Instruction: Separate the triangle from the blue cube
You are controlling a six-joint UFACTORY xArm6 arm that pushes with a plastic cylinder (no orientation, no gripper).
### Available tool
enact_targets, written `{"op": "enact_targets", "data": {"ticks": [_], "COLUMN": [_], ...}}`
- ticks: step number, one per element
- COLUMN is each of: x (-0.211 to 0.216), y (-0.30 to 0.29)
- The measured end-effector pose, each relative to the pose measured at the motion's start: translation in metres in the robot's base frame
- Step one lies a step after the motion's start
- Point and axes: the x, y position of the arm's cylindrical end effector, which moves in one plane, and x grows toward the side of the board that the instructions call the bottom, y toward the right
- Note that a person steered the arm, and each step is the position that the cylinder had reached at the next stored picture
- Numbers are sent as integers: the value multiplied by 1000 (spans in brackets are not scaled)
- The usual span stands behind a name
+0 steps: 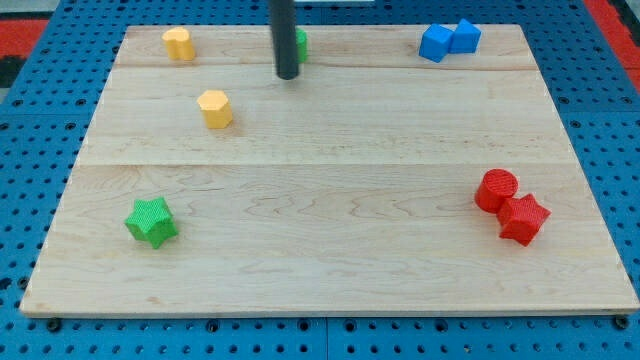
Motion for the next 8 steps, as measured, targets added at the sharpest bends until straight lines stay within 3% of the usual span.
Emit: {"op": "enact_targets", "data": {"ticks": [2, 3, 4, 5, 7, 8], "x": [12, -17, -81, -105, -104, -94], "y": [179, 305, 343, 327, 213, 202]}}
